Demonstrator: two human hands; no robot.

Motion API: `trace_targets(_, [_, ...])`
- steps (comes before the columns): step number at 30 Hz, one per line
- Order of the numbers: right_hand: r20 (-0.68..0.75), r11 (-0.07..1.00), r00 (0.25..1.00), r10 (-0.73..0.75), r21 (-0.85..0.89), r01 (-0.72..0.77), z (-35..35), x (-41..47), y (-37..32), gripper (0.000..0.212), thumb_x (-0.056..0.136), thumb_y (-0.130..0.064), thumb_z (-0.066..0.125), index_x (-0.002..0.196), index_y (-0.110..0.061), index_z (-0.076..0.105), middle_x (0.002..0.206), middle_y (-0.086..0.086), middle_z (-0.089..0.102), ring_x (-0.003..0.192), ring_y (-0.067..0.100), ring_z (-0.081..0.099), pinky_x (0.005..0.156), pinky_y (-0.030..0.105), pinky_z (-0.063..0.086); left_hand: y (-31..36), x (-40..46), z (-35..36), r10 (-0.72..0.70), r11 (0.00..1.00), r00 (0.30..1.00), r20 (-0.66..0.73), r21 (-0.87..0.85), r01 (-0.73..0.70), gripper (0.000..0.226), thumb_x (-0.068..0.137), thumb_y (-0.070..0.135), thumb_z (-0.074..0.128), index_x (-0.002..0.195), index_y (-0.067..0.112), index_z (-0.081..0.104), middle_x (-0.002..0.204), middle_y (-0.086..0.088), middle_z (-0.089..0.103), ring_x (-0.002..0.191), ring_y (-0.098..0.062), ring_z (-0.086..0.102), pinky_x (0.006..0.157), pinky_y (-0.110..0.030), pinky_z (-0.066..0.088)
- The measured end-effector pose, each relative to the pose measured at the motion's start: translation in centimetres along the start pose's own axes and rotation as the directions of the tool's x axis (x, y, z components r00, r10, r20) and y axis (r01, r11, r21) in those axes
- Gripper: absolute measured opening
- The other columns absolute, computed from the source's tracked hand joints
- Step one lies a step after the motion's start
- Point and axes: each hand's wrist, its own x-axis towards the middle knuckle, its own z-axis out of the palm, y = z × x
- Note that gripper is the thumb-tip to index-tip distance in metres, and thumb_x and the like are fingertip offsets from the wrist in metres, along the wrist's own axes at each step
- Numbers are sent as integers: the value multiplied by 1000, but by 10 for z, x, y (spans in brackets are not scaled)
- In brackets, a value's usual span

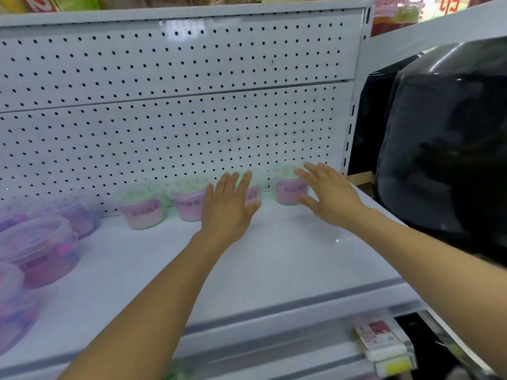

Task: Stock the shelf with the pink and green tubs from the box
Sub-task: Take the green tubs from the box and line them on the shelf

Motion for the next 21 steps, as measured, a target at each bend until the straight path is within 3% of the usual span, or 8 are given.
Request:
trace_targets(2, [-93,1000,996,-3,1,3,-7,-31,-4,57,95,-44,47,147,-26,33,156,2,27,142,27,24,115,47,22,14,-27,-8,5,999,999,-52,-47,-7,67,97,52,35,153,23,11,159,-5,19,148,-24,9,118,-48,8])
trace_targets(4, [-147,1000,989,-11,0,11,-15,-65,-11,55,94,-45,49,144,-24,39,152,4,35,137,27,35,111,46,30,32,-57,-17,20,997,991,-133,-69,-30,67,96,54,36,151,19,22,154,-8,30,144,-27,21,116,-50,17])
trace_targets(7, [-267,999,963,-26,35,37,-29,-125,-20,50,90,-40,60,135,-21,51,142,4,50,123,28,51,89,45,49,66,-105,-28,69,997,966,-249,-20,-77,64,92,53,42,141,12,41,136,-10,51,125,-32,47,104,-52,36])
trace_targets(10, [-338,994,940,-45,74,75,-40,-189,-22,47,88,-39,61,130,-19,56,134,4,55,113,28,58,76,43,54,101,-156,-32,102,993,948,-301,-29,-116,60,91,49,49,138,12,47,133,-10,55,120,-30,51,103,-49,40])
trace_targets(17, [-229,991,973,-17,125,46,-40,-343,-6,50,90,-43,54,132,-16,54,133,5,54,115,28,56,80,42,52,171,-277,-19,150,975,971,-189,-133,-176,57,92,47,50,135,10,49,127,-11,57,112,-30,53,93,-41,43])
trace_targets(21, [-94,988,995,39,154,-24,-17,-422,10,49,91,-44,56,132,-17,53,132,3,55,110,24,57,75,38,54,200,-346,19,109,968,993,44,-230,-97,58,94,53,44,138,16,45,130,-5,54,114,-26,51,93,-38,44])
